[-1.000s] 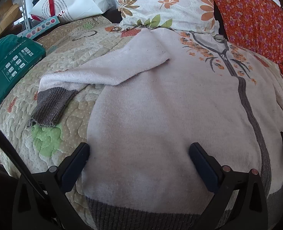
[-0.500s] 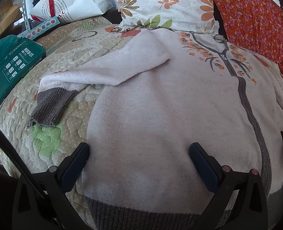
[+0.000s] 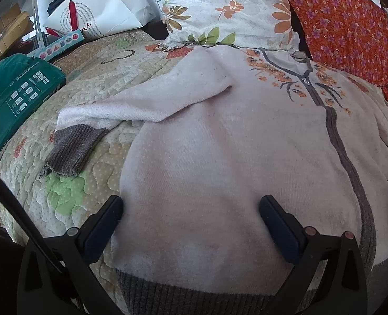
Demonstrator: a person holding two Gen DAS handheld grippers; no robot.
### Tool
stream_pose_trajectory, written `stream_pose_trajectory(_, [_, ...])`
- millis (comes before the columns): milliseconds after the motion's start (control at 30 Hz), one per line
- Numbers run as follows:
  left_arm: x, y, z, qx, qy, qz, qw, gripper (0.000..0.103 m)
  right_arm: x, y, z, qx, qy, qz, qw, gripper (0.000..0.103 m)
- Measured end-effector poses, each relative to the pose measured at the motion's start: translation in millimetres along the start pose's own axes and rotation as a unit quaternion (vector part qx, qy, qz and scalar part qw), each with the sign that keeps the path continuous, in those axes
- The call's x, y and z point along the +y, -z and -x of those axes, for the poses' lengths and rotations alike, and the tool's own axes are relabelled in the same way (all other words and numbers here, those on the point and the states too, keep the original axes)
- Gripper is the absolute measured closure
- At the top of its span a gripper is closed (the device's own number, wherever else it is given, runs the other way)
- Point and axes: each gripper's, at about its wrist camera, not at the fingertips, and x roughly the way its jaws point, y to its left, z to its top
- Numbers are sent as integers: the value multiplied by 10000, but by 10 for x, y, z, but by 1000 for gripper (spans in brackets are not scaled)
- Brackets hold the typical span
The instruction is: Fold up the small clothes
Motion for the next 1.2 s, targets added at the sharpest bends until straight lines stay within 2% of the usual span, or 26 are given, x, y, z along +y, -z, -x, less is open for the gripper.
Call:
stream_pose_trajectory(33, [7,7,4,14,20,-21,10000,0,-11,-55,51,191,-52,20,9998,14])
stream_pose_trajectory(67, [15,12,7,27,50,-39,10000,0,-44,-85,105,233,-175,-53,9996,21])
stream_pose_trajectory(100, [22,17,8,82,86,-49,9999,0,-127,-142,219,296,-448,-208,9983,30])
stream_pose_trajectory(167, [39,14,8,136,116,-47,9998,0,-436,-236,561,9,-1331,-836,9876,30])
stream_pose_trajectory(200, [37,6,11,102,108,-37,9999,0,-596,-274,734,-188,-1476,-1050,9833,30])
stream_pose_trajectory(267, [33,-8,10,71,159,61,9998,0,-936,-353,996,-366,-1162,-1171,9856,29])
stream_pose_trajectory(300, [26,-7,7,72,208,129,9997,0,-999,-391,1014,-229,-839,-1018,9910,29])
stream_pose_trajectory(367, [16,-9,-3,164,169,103,9997,0,-1195,-395,863,405,-153,-773,9961,29])
stream_pose_trajectory(467, [10,-11,-7,215,159,64,9996,0,-1358,-315,535,1310,274,-758,9881,46])
stream_pose_trajectory(500, [12,-7,-7,208,183,75,9996,0,-1406,-290,424,1509,209,-868,9845,51])
stream_pose_trajectory(533, [10,-3,-8,197,197,69,9996,0,-1471,-265,302,1677,-44,-1141,9792,58])
stream_pose_trajectory(567, [15,5,-5,160,223,90,9996,0,-1505,-243,258,1697,-225,-1274,9770,66])
stream_pose_trajectory(600, [17,16,-1,104,258,122,9995,0,-1518,-236,163,1824,-516,-1453,9711,83])
stream_pose_trajectory(633, [18,27,2,57,268,137,9995,0,-1496,-251,113,1863,-612,-1478,9694,90])
stream_pose_trajectory(700, [11,48,8,-27,265,154,9995,0,-1473,-333,148,1815,-636,-1315,9725,95])
stream_pose_trajectory(733, [16,49,15,-95,309,217,9992,0,-1512,-338,173,1595,-681,-1252,9769,96])
stream_pose_trajectory(800, [18,48,19,-142,336,326,9988,0,-1547,-484,372,1388,-288,-1035,9845,96])
stream_pose_trajectory(867, [11,36,18,-140,308,383,9987,0,-1703,-753,639,1012,526,-799,9903,96])
stream_pose_trajectory(933, [5,38,18,-153,261,382,9988,0,-1773,-921,812,690,1454,-509,9856,94])
stream_pose_trajectory(967, [3,45,18,-156,229,368,9989,0,-1819,-955,874,550,1963,-364,9783,90])
stream_pose_trajectory(1000, [2,50,22,-169,211,353,9990,0,-1849,-1013,881,483,2615,-207,9638,78])
stream_pose_trajectory(1033, [7,49,25,-154,219,332,9991,0,-1884,-1004,883,500,2862,-189,9567,59])
stream_pose_trajectory(1067, [17,35,26,-97,267,316,9991,0,-1920,-982,899,512,2903,-239,9553,52])
stream_pose_trajectory(1100, [40,11,24,11,354,296,9989,0,-1907,-950,911,445,2695,-363,9613,46])
stream_pose_trajectory(1167, [106,-52,31,212,643,332,9972,0,-1826,-825,939,291,2024,-643,9768,46])
stream_pose_trajectory(1200, [204,-114,60,307,1009,524,9930,1,-1766,-749,922,283,1735,-743,9816,46])
